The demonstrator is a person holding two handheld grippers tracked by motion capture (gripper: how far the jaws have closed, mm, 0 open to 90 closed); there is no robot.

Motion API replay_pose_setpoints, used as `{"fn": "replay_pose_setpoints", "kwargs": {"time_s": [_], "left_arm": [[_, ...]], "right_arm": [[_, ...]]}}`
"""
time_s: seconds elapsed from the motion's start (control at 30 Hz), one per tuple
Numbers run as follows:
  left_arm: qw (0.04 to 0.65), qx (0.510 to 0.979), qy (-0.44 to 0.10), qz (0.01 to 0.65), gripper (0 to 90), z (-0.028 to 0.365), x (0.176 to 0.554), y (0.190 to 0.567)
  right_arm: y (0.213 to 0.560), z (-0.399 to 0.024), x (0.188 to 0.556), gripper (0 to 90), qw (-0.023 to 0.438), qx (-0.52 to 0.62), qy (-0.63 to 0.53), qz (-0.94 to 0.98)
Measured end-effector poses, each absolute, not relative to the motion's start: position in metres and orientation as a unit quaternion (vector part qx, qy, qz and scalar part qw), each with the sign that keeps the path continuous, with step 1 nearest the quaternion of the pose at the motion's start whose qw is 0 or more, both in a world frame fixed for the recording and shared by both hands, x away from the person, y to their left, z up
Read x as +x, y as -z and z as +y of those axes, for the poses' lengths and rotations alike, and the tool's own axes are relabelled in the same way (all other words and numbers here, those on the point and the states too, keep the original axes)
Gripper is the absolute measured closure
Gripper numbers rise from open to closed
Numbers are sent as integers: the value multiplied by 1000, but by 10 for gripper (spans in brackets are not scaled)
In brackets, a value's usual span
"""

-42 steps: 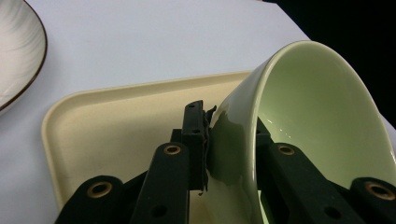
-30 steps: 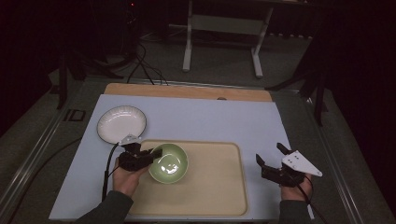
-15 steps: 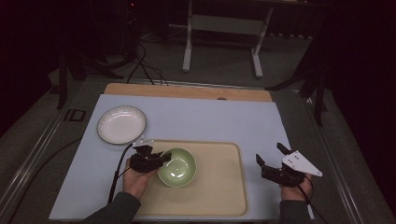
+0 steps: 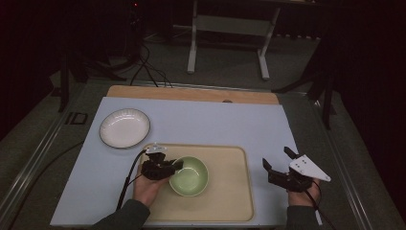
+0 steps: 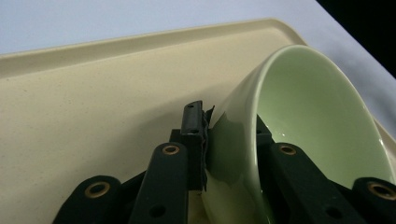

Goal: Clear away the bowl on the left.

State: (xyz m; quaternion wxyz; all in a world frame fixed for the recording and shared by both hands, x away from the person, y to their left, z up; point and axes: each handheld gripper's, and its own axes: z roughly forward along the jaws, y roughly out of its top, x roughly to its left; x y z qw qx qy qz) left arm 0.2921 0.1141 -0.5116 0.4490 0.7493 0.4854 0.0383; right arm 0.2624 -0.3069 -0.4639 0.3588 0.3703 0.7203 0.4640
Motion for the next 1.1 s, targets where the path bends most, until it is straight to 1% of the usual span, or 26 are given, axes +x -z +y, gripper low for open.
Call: {"fn": "replay_pose_setpoints", "kwargs": {"time_s": [0.13,0.27,0.33,0.43,0.5,0.73,0.87,0.97,1.07,1.1], "left_arm": [[442,751,-44,489,771,114,296,515],[434,753,-45,493,744,115,298,518],[439,751,-43,492,710,116,299,518],[438,753,-48,488,623,116,299,517],[428,760,-68,485,583,116,298,514],[431,754,-85,489,499,125,297,506],[435,748,-95,492,465,129,295,502],[434,751,-103,487,431,131,293,499],[430,761,-128,469,407,132,288,491],[430,761,-128,469,403,132,288,491]], "right_arm": [[464,-307,262,144,359,371,-464,720],[464,-307,262,143,359,371,-464,720],[464,-307,262,144,359,370,-464,720],[464,-307,262,144,358,371,-464,720],[464,-307,262,144,359,371,-465,719],[463,-307,262,143,359,371,-466,719],[463,-308,262,144,359,371,-467,718],[463,-308,262,144,359,371,-467,718],[463,-308,261,144,359,371,-467,718],[463,-308,262,143,359,371,-467,718]]}}
